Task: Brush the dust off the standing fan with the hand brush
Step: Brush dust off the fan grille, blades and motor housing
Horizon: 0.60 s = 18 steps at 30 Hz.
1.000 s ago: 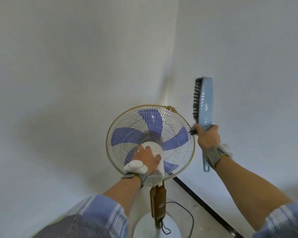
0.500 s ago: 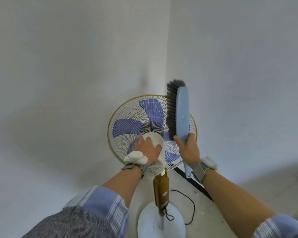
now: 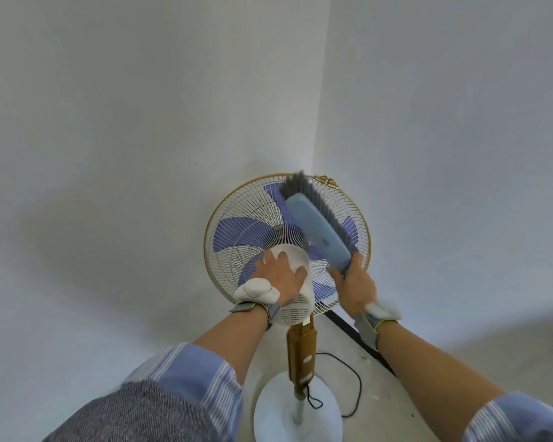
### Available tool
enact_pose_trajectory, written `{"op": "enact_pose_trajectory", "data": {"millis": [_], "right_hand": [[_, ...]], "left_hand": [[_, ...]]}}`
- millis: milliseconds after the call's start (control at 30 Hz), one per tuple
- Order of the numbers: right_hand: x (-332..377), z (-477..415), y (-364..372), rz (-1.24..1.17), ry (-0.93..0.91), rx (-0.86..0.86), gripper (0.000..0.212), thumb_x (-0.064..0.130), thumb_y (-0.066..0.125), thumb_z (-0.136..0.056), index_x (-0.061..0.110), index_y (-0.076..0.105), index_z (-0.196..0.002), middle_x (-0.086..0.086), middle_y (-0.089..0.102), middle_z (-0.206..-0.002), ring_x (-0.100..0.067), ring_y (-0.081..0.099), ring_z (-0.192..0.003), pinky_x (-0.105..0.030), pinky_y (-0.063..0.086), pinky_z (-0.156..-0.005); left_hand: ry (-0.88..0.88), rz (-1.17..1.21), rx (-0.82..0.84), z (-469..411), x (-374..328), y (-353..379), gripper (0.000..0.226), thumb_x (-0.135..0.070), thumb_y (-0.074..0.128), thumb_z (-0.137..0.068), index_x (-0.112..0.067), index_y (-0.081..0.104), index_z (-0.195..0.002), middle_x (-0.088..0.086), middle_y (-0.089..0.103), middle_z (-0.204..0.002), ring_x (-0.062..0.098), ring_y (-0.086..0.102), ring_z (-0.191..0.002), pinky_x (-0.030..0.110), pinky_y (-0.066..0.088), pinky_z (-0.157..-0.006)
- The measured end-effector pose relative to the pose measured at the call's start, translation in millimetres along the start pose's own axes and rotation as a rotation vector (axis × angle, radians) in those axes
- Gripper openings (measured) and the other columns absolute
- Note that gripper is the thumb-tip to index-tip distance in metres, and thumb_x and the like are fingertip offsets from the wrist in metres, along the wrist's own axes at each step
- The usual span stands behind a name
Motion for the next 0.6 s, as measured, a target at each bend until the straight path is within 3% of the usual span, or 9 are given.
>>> {"op": "enact_pose_trajectory", "data": {"millis": [133,267,467,600], "right_hand": [[13,11,27,-0.081,-0.079,0.182,0.052,0.043,0.060,-0.093,0.009,0.037,-0.125,-0.005,0.058,-0.096,-0.024,0.055,-0.075,-0.028,0.039,-0.060],[16,1,24,-0.329,0.026,0.242,0.043,0.039,0.063,-0.093,0.009,0.038,-0.111,-0.008,0.051,-0.097,-0.022,0.050,-0.078,-0.020,0.033,-0.053],[5,-22,-25,-0.096,-0.024,0.007,0.048,0.042,0.061,-0.093,0.006,0.039,-0.117,-0.011,0.061,-0.095,-0.029,0.055,-0.071,-0.032,0.039,-0.058],[8,-24,-43,-0.126,0.027,-0.145,0.054,0.046,0.062,-0.091,0.004,0.042,-0.120,-0.017,0.066,-0.101,-0.040,0.063,-0.083,-0.036,0.040,-0.063]], "left_hand": [[0.021,0.020,0.027,0,2,0,0.057,-0.055,0.040,-0.093,-0.014,0.042,-0.131,0.016,0.038,-0.134,0.036,0.041,-0.122,0.047,0.041,-0.094],[0.021,0.041,0.025,1,4,0,0.057,-0.054,0.040,-0.093,-0.013,0.040,-0.133,0.016,0.037,-0.135,0.037,0.040,-0.123,0.047,0.040,-0.093],[0.028,0.021,0.023,4,-3,-1,0.059,-0.055,0.039,-0.094,-0.014,0.038,-0.137,0.017,0.035,-0.140,0.037,0.040,-0.123,0.045,0.041,-0.092],[0.012,-0.005,0.039,6,-8,-2,0.073,-0.062,0.029,-0.084,-0.013,0.038,-0.138,0.016,0.034,-0.140,0.036,0.039,-0.123,0.039,0.037,-0.087]]}}
Point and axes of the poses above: each hand's wrist, its own z-axis away from the middle knuckle, its own y-axis out of the palm, x = y × z, the point moved 10 cm from there along -z, towards the middle knuckle
